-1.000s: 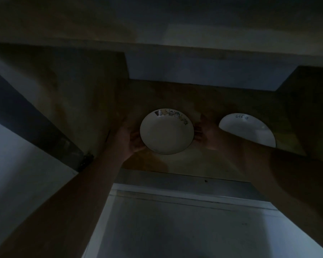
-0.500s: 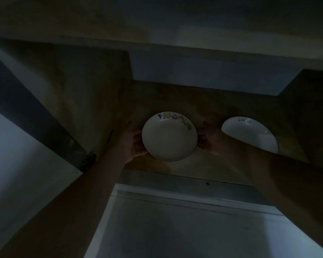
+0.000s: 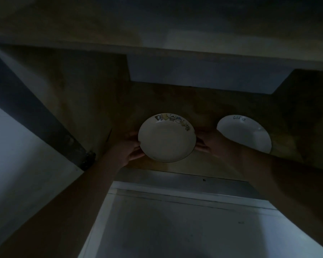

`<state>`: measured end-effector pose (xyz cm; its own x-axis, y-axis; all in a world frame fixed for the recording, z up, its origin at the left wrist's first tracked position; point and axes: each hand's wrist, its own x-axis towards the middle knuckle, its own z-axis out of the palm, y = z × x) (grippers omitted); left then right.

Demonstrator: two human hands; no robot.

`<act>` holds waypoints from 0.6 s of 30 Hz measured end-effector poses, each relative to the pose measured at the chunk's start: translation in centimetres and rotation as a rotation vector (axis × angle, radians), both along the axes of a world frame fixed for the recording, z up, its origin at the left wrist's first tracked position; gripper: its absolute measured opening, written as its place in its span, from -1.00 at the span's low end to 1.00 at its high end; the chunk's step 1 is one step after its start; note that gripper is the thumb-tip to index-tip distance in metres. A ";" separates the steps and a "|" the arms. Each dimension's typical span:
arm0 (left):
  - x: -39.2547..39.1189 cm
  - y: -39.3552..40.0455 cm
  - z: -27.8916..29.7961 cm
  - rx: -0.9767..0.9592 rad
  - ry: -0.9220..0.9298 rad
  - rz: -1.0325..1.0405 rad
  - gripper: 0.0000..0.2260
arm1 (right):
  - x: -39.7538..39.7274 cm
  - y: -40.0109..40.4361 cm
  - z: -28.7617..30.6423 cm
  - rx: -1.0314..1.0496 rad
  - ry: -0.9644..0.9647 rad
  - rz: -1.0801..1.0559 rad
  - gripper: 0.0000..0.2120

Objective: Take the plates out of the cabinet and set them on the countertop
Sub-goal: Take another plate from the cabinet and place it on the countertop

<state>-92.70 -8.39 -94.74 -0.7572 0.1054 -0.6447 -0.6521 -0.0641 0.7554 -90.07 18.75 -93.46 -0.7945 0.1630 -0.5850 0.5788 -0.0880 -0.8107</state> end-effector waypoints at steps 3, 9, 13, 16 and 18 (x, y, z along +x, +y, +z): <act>0.4 -0.1 0.4 -0.048 0.016 -0.008 -0.67 | 0.3 0.0 0.0 -0.022 0.001 0.033 -0.76; 3.0 -0.1 4.1 -0.108 -0.007 0.039 -0.67 | 2.9 -0.7 2.8 -0.025 -0.075 0.011 -0.79; 6.4 -0.8 8.2 -0.117 -0.036 0.115 -0.77 | 6.2 -2.2 6.8 0.050 -0.083 -0.003 -0.82; 9.2 -1.6 11.6 -0.104 -0.037 0.128 -0.75 | 8.6 -4.0 10.5 0.096 -0.106 -0.058 -0.83; 10.9 -2.2 14.1 -0.113 -0.048 0.145 -0.70 | 10.3 -4.8 13.0 0.074 -0.104 -0.090 -0.83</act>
